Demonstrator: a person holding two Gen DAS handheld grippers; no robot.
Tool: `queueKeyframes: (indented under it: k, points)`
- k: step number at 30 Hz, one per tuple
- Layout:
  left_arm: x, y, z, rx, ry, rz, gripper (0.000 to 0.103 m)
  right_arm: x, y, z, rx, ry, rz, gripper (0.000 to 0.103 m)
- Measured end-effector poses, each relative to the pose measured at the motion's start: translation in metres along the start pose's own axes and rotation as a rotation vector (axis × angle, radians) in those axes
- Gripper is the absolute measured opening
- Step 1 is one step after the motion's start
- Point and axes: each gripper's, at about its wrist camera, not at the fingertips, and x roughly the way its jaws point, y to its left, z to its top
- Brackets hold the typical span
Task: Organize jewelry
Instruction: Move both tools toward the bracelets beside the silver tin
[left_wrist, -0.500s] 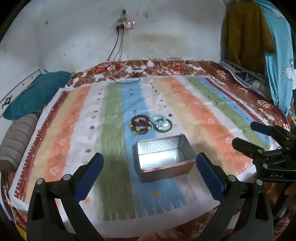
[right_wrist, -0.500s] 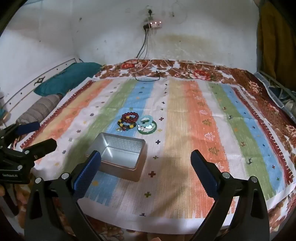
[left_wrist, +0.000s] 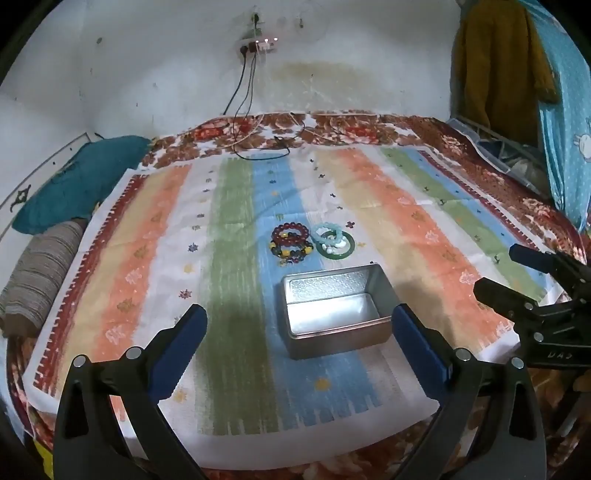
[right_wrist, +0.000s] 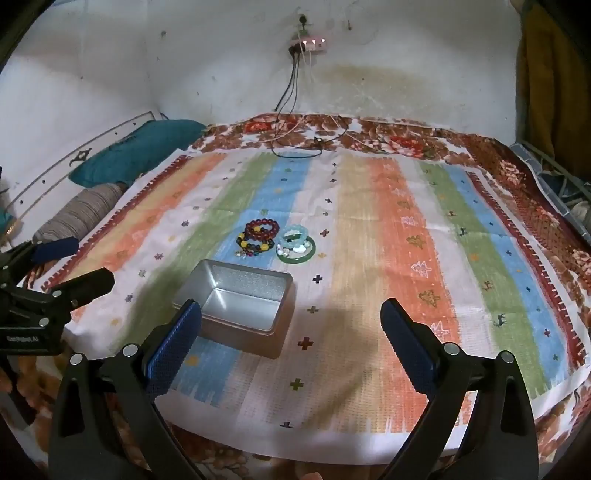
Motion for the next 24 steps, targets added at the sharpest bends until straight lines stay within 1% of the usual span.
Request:
queueKeyframes:
  k: [5, 6, 16, 24]
  points:
    - [-0.002, 0.005, 0.002, -0.010, 0.014, 0.006, 0.097, 0.003, -0.002, 0.001, 0.001, 0.006, 0.006, 0.098]
    - [0.005, 0.000, -0.004, -0.009, 0.014, 0.013, 0.097, 0.004, -0.002, 0.000, 0.001, 0.009, 0.007, 0.098]
    - [0.005, 0.000, -0.006, 0.000, 0.017, 0.021, 0.097, 0.006, -0.004, -0.004, 0.007, 0.024, -0.001, 0.098]
    - [0.005, 0.000, -0.006, 0.001, 0.023, 0.027, 0.097, 0.007, -0.005, -0.001, 0.017, 0.035, -0.004, 0.098]
